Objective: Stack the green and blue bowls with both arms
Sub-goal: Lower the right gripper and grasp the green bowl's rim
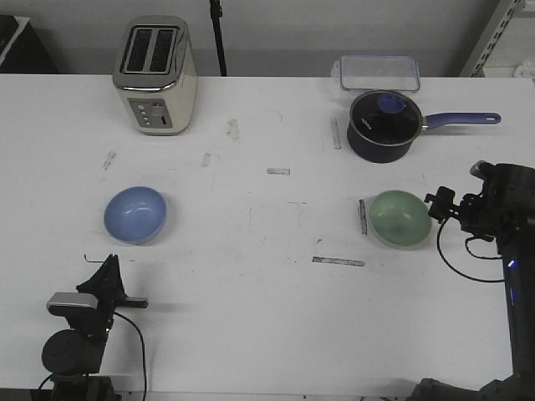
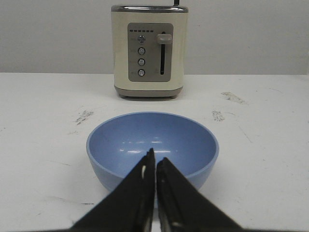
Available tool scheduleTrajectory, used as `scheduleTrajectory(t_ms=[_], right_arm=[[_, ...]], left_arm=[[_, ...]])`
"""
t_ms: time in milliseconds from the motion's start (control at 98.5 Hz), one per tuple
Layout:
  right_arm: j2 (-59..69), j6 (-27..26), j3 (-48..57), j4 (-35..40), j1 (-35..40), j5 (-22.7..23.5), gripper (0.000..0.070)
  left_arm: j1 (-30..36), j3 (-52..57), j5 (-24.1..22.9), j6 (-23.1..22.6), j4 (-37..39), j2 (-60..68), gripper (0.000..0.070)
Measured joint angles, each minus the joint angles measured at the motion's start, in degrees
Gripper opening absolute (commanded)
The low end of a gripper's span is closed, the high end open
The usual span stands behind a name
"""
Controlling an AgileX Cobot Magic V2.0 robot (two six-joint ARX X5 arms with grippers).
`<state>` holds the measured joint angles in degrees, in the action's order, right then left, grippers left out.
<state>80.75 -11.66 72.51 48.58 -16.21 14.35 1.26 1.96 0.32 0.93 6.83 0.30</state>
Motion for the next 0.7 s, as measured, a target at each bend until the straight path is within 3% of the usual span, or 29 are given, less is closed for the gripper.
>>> scheduleTrajectory(t_ms=[91,467,701], right_arm=[[1.27,0.31,0.00,0.02,-0.04,2.23,0.0561],[4.63,0.94,-0.44,-1.97,-0.04,2.14,0.0554],[4.63,1.14,-5.99,-6.08,-0.04,2.16,0.0547]], left_arm=[[0.00,0.00,0.00,0.00,0.00,0.00,0.0002],[0.00,0.00,0.00,0.00,0.00,0.00,0.0002],[0.00,0.00,0.00,0.00,0.00,0.00,0.0002]])
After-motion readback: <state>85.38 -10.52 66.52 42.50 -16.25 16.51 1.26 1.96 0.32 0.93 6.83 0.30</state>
